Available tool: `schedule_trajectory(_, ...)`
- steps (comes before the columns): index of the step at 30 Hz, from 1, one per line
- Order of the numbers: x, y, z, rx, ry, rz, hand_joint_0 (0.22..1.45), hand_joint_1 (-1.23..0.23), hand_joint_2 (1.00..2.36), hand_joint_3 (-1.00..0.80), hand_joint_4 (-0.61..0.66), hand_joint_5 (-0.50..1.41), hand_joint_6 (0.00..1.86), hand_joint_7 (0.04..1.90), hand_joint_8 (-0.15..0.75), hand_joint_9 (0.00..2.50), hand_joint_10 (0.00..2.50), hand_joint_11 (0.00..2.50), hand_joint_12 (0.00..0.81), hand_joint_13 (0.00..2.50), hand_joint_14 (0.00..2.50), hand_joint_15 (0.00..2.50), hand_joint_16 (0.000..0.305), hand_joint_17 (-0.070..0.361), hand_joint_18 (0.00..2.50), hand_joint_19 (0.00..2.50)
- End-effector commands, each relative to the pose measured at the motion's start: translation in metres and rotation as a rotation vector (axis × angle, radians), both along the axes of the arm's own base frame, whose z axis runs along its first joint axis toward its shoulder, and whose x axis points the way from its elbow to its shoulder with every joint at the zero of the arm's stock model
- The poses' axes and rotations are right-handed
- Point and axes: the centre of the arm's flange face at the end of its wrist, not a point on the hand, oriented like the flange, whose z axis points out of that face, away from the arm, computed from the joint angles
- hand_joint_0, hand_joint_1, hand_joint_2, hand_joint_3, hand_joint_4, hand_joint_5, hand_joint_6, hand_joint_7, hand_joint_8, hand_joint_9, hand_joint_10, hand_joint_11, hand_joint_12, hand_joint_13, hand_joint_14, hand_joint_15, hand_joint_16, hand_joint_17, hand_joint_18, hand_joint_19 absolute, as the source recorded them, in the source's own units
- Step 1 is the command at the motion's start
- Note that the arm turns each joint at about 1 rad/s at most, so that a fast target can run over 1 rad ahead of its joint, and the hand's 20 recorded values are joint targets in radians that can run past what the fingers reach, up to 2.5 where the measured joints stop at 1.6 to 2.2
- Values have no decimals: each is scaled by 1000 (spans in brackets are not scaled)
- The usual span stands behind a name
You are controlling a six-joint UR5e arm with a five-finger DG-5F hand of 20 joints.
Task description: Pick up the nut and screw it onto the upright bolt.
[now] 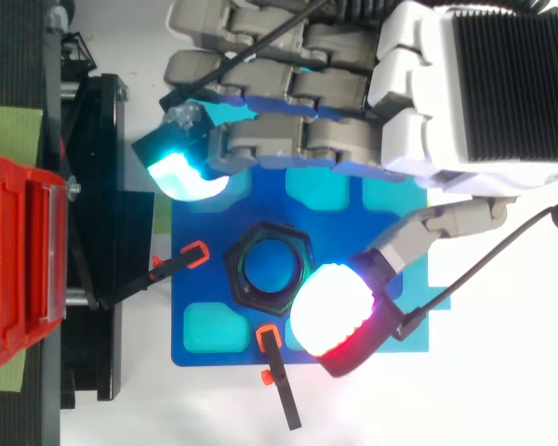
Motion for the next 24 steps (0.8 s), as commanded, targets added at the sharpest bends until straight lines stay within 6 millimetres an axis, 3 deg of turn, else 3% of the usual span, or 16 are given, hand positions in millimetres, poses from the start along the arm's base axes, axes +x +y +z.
schedule_trajectory(1,1,7,0,1,-4,7,449,-124,1000,-500,184,-202,501,620,224,249,0,0,339,110,0,0,49,110,0,0)
schedule_trajectory(13,3,28,-1,9,5,8,450,-95,1000,-500,183,-204,501,632,220,209,0,0,344,86,0,0,50,112,0,0)
schedule_trajectory(14,4,28,-12,8,20,9,449,-95,1000,-500,184,-204,501,634,220,209,0,0,344,87,0,0,50,112,0,0)
schedule_trajectory(24,5,36,-19,23,39,9,459,-89,1000,-500,209,-188,502,745,235,229,0,0,343,102,0,0,48,108,0,0)
